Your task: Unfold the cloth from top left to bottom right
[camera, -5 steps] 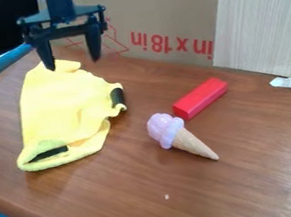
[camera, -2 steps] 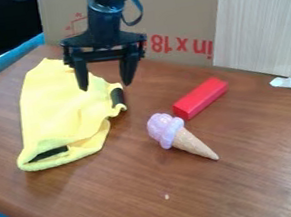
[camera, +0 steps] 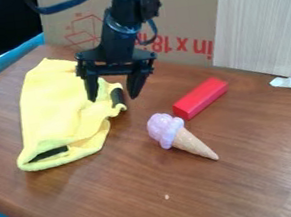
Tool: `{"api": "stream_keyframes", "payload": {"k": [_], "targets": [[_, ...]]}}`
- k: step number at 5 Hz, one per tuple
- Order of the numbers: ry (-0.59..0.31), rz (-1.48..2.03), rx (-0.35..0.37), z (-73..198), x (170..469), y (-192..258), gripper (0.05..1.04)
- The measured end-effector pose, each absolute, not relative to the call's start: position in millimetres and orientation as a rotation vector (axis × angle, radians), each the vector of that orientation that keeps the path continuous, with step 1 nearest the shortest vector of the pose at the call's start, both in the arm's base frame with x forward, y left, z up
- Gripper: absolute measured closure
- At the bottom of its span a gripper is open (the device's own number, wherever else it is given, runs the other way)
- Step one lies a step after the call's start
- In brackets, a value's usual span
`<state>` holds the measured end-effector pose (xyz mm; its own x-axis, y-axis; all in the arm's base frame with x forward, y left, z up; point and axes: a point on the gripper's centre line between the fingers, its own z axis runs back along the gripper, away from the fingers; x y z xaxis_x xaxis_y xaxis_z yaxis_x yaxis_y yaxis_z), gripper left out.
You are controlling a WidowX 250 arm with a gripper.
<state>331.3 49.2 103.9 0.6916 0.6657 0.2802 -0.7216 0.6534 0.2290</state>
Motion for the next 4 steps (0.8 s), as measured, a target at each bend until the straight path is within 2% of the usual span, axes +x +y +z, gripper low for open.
{"api": "stream_keyframes", "payload": {"k": [4], "targets": [[-0.131,0.772,0.386,71.7,340.0,37.5,0.083]]}}
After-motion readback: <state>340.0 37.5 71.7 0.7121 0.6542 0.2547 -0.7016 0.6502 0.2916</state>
